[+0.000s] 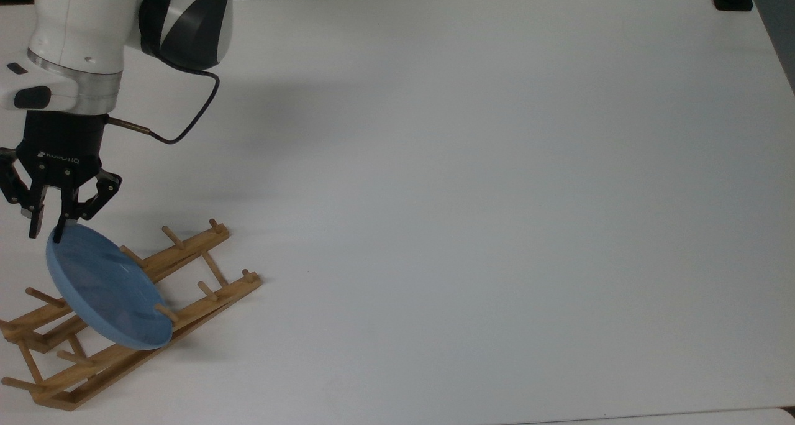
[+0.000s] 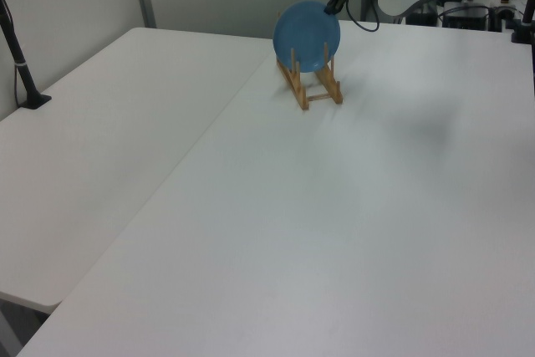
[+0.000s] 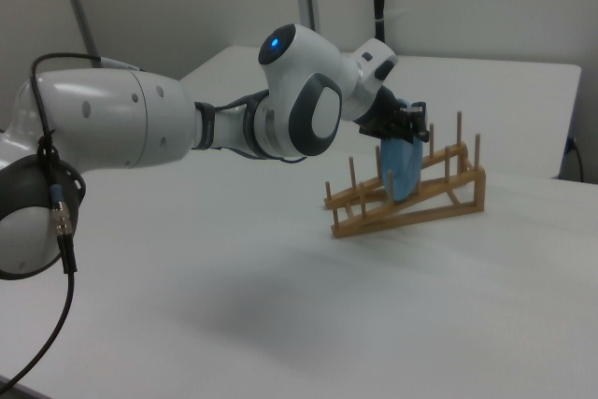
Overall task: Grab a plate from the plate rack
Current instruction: 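Lower the gripper onto the plate rim and close it, then lift the gripped blue plate up out of the wooden rack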
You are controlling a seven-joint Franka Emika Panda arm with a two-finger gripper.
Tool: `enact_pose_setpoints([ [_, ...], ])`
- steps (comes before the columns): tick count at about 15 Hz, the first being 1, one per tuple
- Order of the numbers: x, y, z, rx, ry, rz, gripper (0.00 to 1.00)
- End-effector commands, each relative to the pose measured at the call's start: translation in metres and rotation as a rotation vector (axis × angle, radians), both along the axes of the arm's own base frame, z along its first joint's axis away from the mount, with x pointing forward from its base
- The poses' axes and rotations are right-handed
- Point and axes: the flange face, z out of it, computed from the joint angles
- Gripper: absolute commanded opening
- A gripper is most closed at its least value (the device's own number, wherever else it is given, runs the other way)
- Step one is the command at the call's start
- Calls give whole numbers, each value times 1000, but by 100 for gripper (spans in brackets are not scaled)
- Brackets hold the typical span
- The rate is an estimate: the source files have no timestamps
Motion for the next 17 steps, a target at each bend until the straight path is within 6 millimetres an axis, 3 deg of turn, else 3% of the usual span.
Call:
enact_pose_setpoints([
  [1, 2, 4, 6, -15, -21, 7, 25],
  [5, 3, 7, 9, -15, -24, 11, 24],
  [9, 3, 10, 13, -16, -29, 15, 2],
  [10, 3, 10, 14, -17, -30, 16, 0],
  [14, -3, 5, 31, -35, -47, 13, 0],
  [17, -10, 1, 55, -70, -69, 14, 0],
])
